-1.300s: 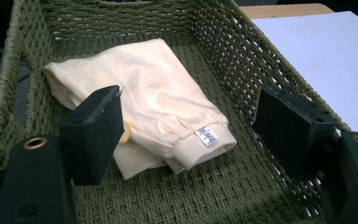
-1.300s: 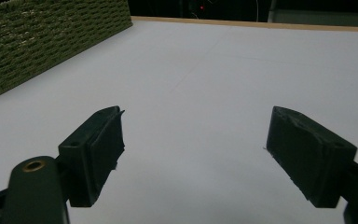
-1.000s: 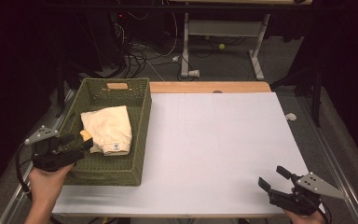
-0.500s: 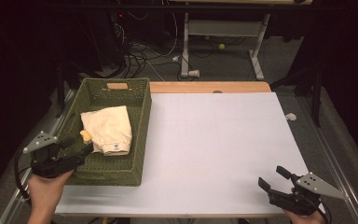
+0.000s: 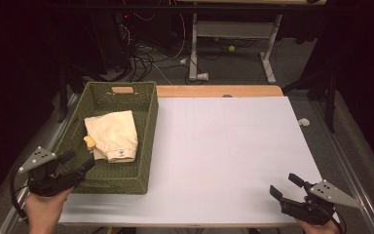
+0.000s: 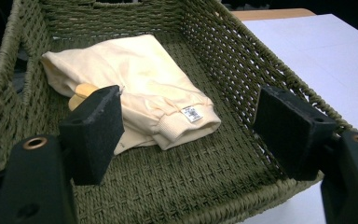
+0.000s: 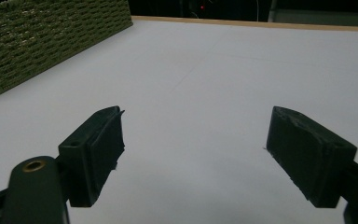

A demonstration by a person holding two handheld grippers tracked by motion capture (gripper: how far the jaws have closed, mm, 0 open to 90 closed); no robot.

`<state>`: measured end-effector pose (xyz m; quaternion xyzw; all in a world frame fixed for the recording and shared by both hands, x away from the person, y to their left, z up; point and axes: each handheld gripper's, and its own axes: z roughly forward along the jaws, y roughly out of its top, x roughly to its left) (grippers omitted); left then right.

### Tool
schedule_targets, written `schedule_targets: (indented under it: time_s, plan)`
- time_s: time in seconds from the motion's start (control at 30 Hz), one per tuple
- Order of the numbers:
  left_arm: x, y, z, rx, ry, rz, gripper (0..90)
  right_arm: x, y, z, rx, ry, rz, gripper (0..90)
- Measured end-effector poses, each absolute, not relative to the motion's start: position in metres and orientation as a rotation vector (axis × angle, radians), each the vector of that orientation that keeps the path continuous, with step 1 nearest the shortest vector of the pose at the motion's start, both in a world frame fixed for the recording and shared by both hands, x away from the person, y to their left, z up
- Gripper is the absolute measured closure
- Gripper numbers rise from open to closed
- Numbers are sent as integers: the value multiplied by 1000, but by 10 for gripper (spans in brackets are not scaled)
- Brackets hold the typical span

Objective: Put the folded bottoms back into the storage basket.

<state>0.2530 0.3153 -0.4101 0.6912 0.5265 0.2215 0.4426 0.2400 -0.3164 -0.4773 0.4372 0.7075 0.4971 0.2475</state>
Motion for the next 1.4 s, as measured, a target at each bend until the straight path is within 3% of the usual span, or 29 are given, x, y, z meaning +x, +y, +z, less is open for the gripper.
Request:
schedule_targets:
  time_s: [1.4]
  plan:
    - [215,330,-449,1654,1322,665,225,240,-316,-478,1191,1932,1352,196]
